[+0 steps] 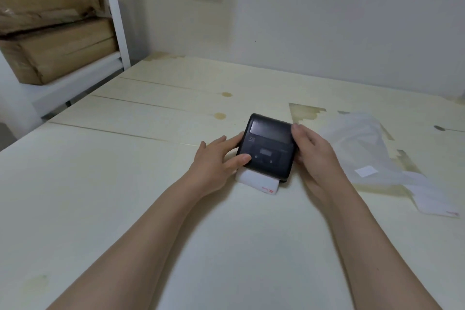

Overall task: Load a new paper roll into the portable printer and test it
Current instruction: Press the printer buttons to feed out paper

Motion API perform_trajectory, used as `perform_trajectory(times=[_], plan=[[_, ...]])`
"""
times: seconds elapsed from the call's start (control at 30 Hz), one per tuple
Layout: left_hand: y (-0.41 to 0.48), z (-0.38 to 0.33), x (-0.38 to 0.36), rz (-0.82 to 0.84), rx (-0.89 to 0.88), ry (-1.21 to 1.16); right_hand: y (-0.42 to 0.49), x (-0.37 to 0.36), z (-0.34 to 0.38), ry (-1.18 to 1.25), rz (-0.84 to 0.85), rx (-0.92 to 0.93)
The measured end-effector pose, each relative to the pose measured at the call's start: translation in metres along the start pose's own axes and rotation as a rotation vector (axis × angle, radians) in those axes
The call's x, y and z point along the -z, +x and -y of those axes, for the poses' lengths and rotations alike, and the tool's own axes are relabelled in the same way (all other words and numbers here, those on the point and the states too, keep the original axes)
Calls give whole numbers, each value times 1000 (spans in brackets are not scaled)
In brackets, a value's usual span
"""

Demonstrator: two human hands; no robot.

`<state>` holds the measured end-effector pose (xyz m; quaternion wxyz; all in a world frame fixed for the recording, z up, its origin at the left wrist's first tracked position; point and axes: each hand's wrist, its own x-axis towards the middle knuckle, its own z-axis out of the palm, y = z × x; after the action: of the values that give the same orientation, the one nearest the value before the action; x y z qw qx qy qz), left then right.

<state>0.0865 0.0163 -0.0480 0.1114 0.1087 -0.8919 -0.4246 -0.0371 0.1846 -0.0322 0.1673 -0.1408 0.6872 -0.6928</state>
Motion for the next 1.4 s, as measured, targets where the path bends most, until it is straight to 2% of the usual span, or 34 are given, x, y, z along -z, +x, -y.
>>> perform_trajectory(times=[0.1, 0.17, 0.27, 0.37, 0.47, 0.53, 0.6, 0.67, 0.77, 0.93, 1.0, 1.03, 1.13, 1.27, 1.4], plan=[[-1, 3, 4, 26, -53, -47, -8, 2, 8, -77, 82, -27], [0, 4, 4, 1, -78, -36, -12, 2, 13, -112, 57, -2], [0, -5, 0, -212, -33, -93, -16, -1, 17, -18, -28, 3], [-1, -18, -2, -356, 116, -340, -19, -5, 19, 212, -126, -44], [-7, -29, -9, -250, 285, -766, -24, -9, 21, 595, -173, -121], [-10, -37, -19, -140, 335, -930, -27, -12, 19, 785, -101, -147], [-7, -41, -26, -171, 297, -1030, -29, -15, 14, 873, 40, -157], [-2, -40, -23, -261, 238, -1106, -29, -16, 11, 814, 144, -151], [1, -34, -14, -296, 171, -1185, -27, -14, 10, 563, 194, -86], [3, -33, -8, -306, 63, -1073, -32, -13, 12, 290, 245, 11], [3, -32, -5, -315, 24, -977, -32, -15, 17, 210, 129, 34], [2, -31, -5, -313, 8, -930, -31, -15, 18, 146, 17, 48], [-2, -33, -12, -280, -40, -792, -31, -17, 13, -188, -218, 218], [-10, -40, -22, -290, -114, -717, -38, -20, 6, -268, -295, 434], [-15, -45, -23, -372, -178, -666, -39, -27, 10, -268, -350, 523]])
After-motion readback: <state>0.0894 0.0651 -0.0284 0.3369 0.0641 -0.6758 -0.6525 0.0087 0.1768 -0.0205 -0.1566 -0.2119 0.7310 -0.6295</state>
